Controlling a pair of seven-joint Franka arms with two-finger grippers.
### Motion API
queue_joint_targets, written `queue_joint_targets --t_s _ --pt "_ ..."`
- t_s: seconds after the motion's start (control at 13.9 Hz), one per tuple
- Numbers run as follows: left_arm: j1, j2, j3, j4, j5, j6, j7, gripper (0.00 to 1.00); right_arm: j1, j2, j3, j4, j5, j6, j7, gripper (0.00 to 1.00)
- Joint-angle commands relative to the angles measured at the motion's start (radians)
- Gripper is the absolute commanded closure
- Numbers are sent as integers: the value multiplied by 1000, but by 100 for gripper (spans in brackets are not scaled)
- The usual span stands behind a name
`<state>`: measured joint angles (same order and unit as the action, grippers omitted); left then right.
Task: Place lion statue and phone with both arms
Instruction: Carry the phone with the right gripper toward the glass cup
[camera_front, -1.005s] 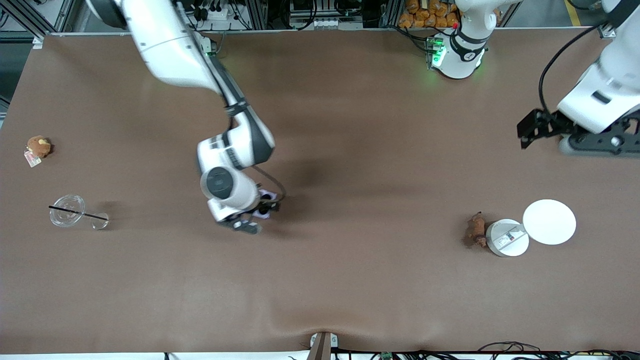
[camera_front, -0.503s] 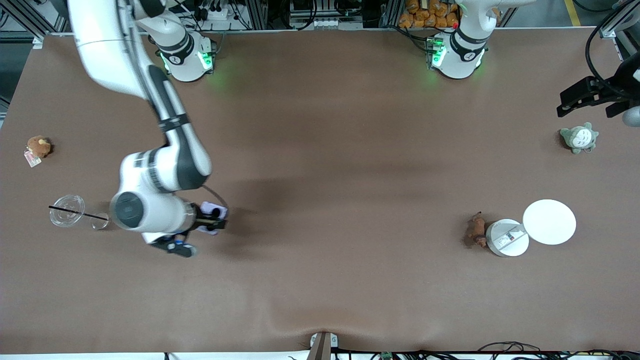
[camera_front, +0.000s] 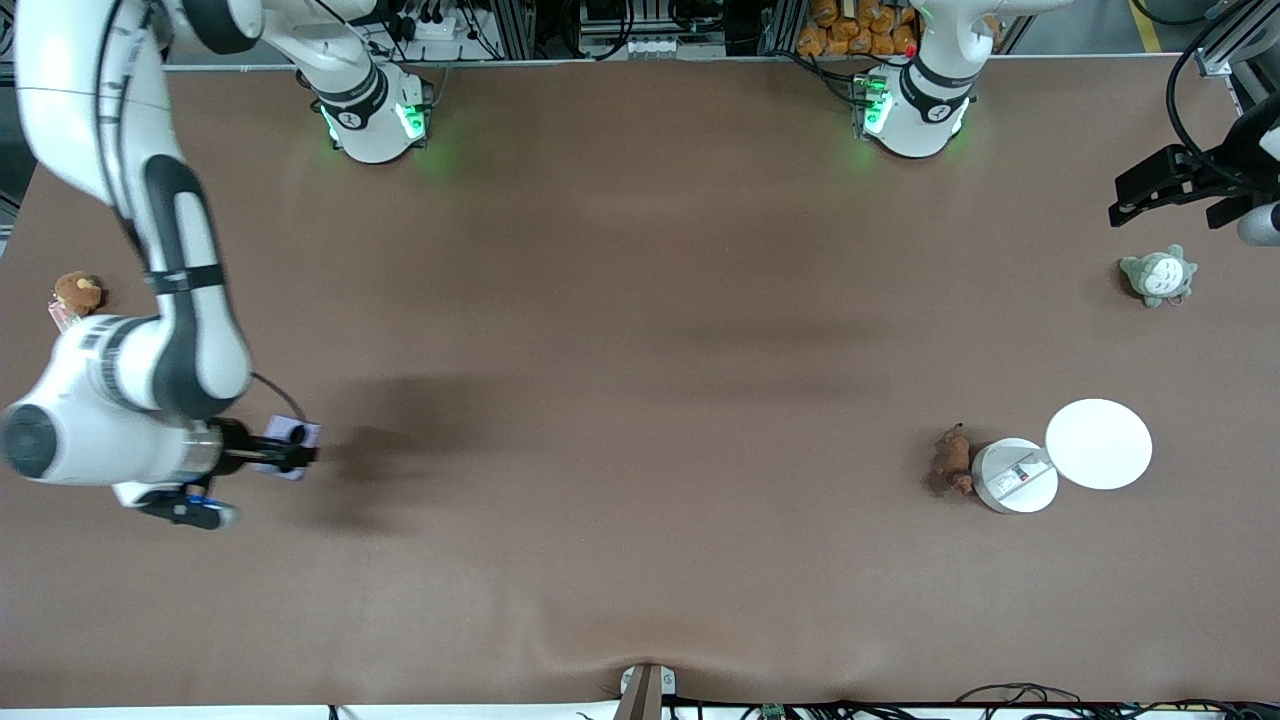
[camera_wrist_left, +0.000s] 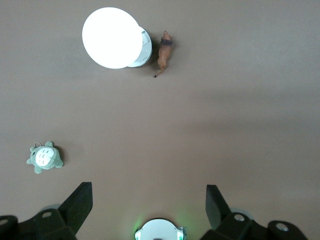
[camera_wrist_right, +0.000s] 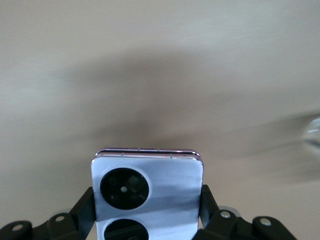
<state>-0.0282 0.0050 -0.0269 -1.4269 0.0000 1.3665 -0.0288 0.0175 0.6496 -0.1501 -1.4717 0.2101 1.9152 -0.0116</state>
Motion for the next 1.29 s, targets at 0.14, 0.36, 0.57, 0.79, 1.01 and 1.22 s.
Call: queue_joint_targets --t_s 0.14,0.36,0.57,0.79,1.01,1.22 --pt "-6 -25 16 -17 -18 -30 -6 0 -54 54 21 -13 -43 80 -62 100" --pt "-6 -20 16 -17 -18 -30 -14 0 -70 96 21 -39 -43 137 -143 100" --pt "-6 -20 16 -17 -17 -30 -19 0 -79 96 23 -70 -41 140 -173 100" --pt "-6 -26 15 -18 -17 -44 -20 0 -80 96 23 -85 -41 146 -176 97" --pt "-6 -28 15 -20 -15 -47 -20 0 -102 110 23 -88 -38 154 -209 85" --pt "-6 -30 15 -18 -14 -46 -19 0 -100 110 24 -101 -32 156 -209 58"
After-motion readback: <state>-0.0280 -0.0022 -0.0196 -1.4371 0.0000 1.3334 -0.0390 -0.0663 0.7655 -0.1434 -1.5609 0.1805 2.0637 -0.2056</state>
